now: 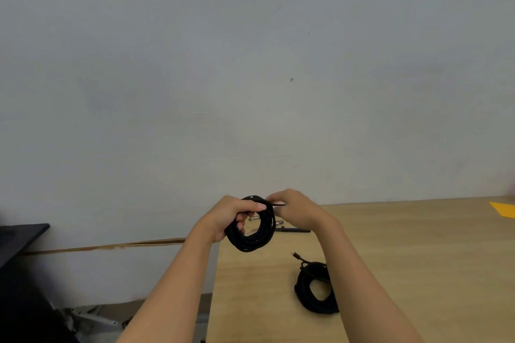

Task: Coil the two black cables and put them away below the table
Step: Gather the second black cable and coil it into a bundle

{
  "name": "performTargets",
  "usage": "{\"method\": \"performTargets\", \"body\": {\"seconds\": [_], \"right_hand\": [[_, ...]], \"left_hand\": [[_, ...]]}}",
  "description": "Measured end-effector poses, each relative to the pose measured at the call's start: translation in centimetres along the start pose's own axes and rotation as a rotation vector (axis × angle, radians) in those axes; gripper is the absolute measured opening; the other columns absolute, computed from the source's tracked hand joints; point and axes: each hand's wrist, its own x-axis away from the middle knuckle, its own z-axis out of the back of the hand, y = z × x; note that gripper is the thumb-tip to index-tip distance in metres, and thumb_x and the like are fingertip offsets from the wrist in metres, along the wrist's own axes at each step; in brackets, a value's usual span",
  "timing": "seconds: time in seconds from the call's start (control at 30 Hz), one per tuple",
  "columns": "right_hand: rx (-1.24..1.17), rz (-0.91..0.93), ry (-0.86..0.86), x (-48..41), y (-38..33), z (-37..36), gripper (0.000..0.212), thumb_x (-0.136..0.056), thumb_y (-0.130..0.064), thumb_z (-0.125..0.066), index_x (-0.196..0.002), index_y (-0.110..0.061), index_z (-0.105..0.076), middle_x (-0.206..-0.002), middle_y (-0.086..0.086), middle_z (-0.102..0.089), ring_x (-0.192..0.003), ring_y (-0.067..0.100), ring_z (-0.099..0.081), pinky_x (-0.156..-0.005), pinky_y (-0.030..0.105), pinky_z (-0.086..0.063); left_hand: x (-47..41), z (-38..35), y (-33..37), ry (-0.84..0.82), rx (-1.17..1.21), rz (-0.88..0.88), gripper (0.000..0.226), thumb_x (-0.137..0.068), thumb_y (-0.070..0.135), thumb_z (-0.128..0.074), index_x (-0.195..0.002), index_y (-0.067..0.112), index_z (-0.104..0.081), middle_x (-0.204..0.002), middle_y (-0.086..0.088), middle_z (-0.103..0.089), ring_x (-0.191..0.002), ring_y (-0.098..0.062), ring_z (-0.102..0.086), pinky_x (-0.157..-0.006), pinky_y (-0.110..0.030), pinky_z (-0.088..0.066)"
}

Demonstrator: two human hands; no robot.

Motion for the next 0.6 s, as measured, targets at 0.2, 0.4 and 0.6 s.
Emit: {"method": "performTargets", "body": {"seconds": [0.2,0.4,0.6], "right_hand": [[-0.22,-0.005,0.283,0.2,1.7,-0.4,0.028,-0.093,-0.032,-0.058,-0.072,-0.014,-0.065,-0.058,0.002,-0.047,-0.053,0.015,-0.042,-0.054,0.025,-0.036],[0.078,-0.02,0.233,1.0,1.4,-3.1,0.03,-0.097,-0.034,-0.047,-0.101,-0.016,-0.071,-0.076,0.004,-0.067,-0.073,0.021,-0.059,-0.067,0.03,-0.044],[0.466,0.208,0.11,1.2,-3.3,-2.9,0.018,-0.079,-0.01,-0.049,-0.071,-0.005,-0.064,-0.058,0.01,-0.053,-0.062,0.03,-0.047,-0.052,0.028,-0.033]], "left_hand": [[0.1,0.7,1.0,0.029,0.363,-0.093,0.022,-0.088,0.02,-0.059,-0.068,0.013,-0.053,-0.048,0.005,-0.034,-0.033,-0.006,-0.033,-0.042,-0.019,-0.037],[-0.9,-0.2,2.2,0.644,0.81,-0.19,0.029,-0.081,0.018,-0.072,-0.062,0.012,-0.051,-0.044,0.004,-0.049,-0.033,-0.005,-0.051,-0.059,-0.027,-0.049],[-1.3,-2.2,0.5,0.823,0.024,-0.215,0.04,-0.065,0.041,-0.081,-0.061,0.008,-0.06,-0.052,-0.001,-0.061,-0.05,-0.012,-0.056,-0.056,-0.029,-0.047]]}}
